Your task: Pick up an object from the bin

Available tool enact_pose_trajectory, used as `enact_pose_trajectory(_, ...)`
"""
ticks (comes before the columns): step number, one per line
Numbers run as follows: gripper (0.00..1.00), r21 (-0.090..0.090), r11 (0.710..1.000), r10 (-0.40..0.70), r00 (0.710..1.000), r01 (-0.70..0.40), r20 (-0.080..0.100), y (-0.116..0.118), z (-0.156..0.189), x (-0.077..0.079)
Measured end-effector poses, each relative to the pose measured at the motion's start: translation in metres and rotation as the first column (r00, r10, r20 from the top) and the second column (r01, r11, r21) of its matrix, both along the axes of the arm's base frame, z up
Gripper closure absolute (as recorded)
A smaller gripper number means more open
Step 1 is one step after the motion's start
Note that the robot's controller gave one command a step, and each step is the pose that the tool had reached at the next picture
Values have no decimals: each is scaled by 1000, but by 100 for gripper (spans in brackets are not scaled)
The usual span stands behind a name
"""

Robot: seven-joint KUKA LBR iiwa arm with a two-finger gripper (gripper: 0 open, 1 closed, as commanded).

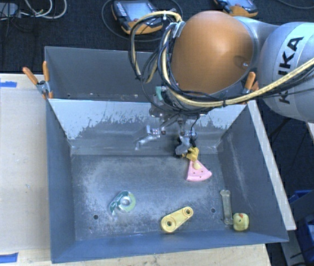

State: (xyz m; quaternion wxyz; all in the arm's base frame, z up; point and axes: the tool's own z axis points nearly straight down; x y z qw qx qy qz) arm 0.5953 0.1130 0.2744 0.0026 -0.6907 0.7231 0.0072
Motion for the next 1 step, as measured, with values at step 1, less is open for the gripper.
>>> enact_pose_trajectory(1,0,1,997,-72,997,72,8,-50,100,-5)
